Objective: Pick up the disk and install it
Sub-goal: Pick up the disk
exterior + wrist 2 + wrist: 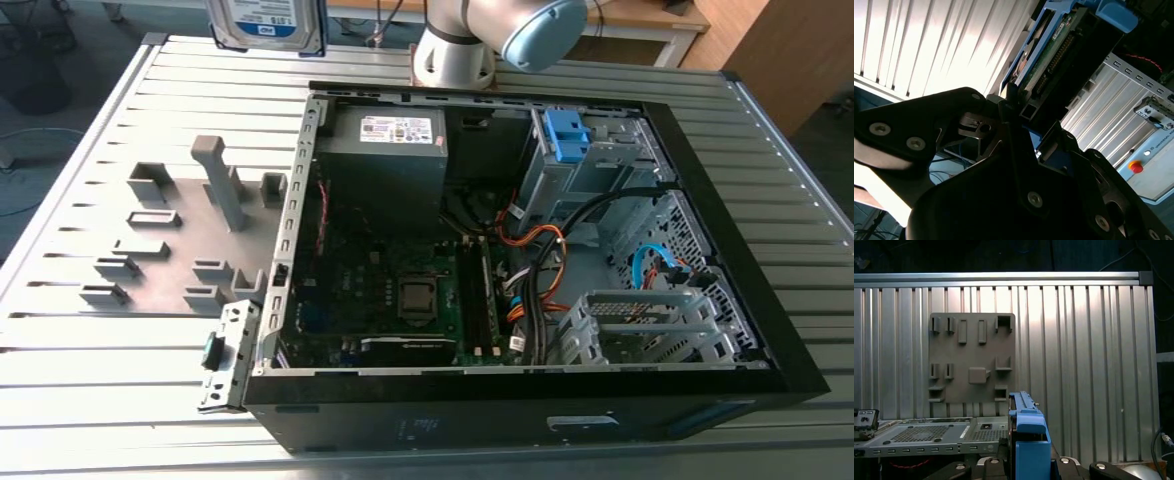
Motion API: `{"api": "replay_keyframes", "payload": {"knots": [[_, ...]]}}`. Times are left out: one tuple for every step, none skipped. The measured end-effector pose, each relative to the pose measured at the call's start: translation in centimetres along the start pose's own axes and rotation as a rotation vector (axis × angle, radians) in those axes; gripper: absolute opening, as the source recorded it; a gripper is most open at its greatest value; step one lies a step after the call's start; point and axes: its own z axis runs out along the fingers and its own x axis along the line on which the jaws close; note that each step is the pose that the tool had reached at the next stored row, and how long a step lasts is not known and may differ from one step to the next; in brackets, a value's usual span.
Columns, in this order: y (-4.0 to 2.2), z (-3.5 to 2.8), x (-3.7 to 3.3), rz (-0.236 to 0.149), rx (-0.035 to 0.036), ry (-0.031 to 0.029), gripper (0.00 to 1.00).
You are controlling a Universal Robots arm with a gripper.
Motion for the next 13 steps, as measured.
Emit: {"api": "replay_keyframes", "payload": {"knots": [[-0.05, 0.00, 0.00, 0.000, 0.0001, 0.0000, 0.36], [-0.10, 0.00, 0.00, 0.000, 0.0001, 0.0000, 0.36], [-0.15, 0.00, 0.00, 0.000, 0.0001, 0.0000, 0.36], [-0.20, 0.00, -0.01, 0.000, 0.0001, 0.0001, 0.36], [-0.25, 0.00, -0.01, 0.000, 0.0001, 0.0002, 0.36], [-0.31, 0.00, -0.01, 0.000, 0.0001, 0.0002, 0.36], [-0.38, 0.00, -0.01, 0.000, 0.0001, 0.0002, 0.36], [-0.46, 0.00, -0.02, 0.000, 0.0001, 0.0002, 0.36], [-0.53, -0.01, -0.02, 0.000, 0.0000, 0.0003, 0.36], [-0.60, -0.01, -0.03, 0.000, 0.0000, 0.0003, 0.36], [-0.66, -0.01, -0.03, 0.000, 0.0001, 0.0003, 0.36], [-0.72, -0.01, -0.03, 0.000, 0.0000, 0.0004, 0.36], [-0.77, -0.02, -0.03, 0.000, 0.0000, 0.0003, 0.36]]}}
